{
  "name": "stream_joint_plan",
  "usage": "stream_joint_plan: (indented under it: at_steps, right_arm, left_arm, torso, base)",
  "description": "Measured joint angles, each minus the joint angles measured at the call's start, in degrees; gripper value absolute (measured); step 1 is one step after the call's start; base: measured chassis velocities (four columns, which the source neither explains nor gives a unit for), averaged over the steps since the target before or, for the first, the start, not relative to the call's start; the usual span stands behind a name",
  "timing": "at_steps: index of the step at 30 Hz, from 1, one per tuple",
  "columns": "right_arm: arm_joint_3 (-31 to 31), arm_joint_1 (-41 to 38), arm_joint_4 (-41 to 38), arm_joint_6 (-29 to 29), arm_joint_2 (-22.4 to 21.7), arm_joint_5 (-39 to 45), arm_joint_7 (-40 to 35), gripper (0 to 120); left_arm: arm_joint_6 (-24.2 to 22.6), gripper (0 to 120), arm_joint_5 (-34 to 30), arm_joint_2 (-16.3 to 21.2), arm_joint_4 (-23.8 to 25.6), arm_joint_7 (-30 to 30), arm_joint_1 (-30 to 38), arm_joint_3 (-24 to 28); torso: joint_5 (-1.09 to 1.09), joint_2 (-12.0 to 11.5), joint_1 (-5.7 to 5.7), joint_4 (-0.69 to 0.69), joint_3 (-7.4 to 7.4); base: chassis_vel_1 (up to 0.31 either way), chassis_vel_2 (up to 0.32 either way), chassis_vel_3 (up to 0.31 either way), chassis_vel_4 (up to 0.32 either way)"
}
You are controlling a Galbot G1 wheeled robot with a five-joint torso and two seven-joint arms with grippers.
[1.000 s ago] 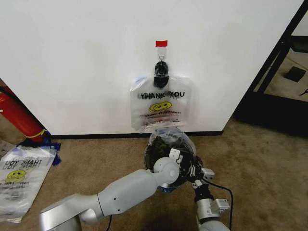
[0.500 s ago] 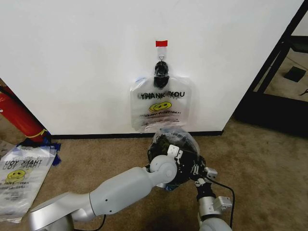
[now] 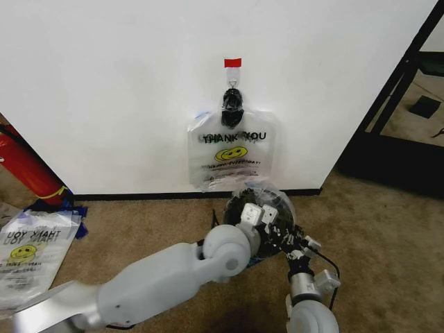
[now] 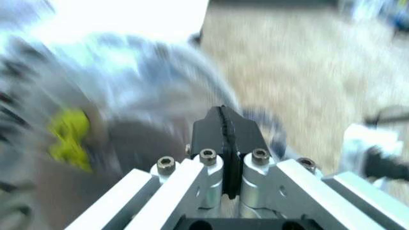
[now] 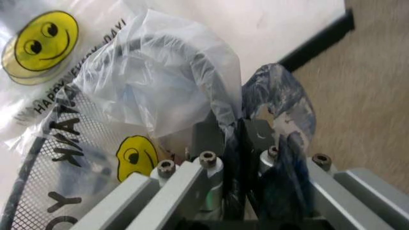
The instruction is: Pick up the garbage bag from the wall and place it over the trash bin.
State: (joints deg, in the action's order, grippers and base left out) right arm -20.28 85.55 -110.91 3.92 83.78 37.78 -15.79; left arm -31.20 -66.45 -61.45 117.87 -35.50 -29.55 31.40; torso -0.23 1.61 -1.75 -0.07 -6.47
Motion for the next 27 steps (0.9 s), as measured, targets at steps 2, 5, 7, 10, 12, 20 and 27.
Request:
stream_joint_plan:
  at_steps: [2, 5, 7, 10, 12, 20, 27]
  right_arm:
    - [0.5, -0.7, -0.2, -2.3, 0.4, 2.9, -1.4, 1]
    - [1.3, -1.5, -0.2, -4.8, 0.3, 4.7, -2.4, 1]
    - [1.4, -1.6, -0.1, -5.3, 0.2, 4.8, -2.5, 1]
    - [1.6, -1.9, 0.0, -9.4, -1.1, 5.1, -2.3, 1]
    - [0.6, -2.3, -0.6, -12.5, -2.8, 5.2, -1.2, 1]
    - [-1.1, -3.9, -1.7, -19.4, -6.8, 12.9, -1.0, 1]
    - [-1.6, -5.7, -2.8, -24.5, -8.2, 20.7, -0.5, 1]
  left_arm:
    - [4.9, 0, 6.8, 4.7, 3.4, 5.2, -4.5, -3.8]
    - [8.4, 0, 10.4, 9.0, 7.3, 8.1, -11.4, -10.7]
    - [8.9, 0, 10.9, 9.5, 7.9, 8.4, -12.7, -12.0]
    - [13.7, 0, 17.3, 11.7, 10.2, 9.8, -23.6, -21.4]
    - [17.7, 0, 25.8, 10.3, 10.4, 11.8, -35.1, -28.6]
    - [25.2, 0, 34.6, 3.5, 9.9, 14.0, -53.4, -41.6]
    - [32.8, 0, 38.8, -3.0, 9.7, 14.6, -63.3, -51.6]
  torso:
    - [-0.02, 0.0, 0.00, 0.03, 0.00]
    - [-0.01, 0.0, 0.00, 0.01, 0.00]
    - [-0.02, 0.0, 0.00, 0.00, 0.00]
    - [0.00, 0.0, 0.00, 0.02, 0.00]
    - [-0.01, 0.0, 0.00, 0.02, 0.00]
    - [-0.01, 0.0, 0.01, 0.01, 0.01]
    - [0.01, 0.0, 0.01, 0.02, 0.01]
  base:
    - [0.000, 0.000, 0.000, 0.000]
    - [0.000, 0.000, 0.000, 0.000]
    - [0.000, 0.000, 0.000, 0.000]
    - [0.000, 0.000, 0.000, 0.000]
    - [0.000, 0.000, 0.000, 0.000]
    - [0.000, 0.000, 0.000, 0.000]
    - [0.000, 0.000, 0.000, 0.000]
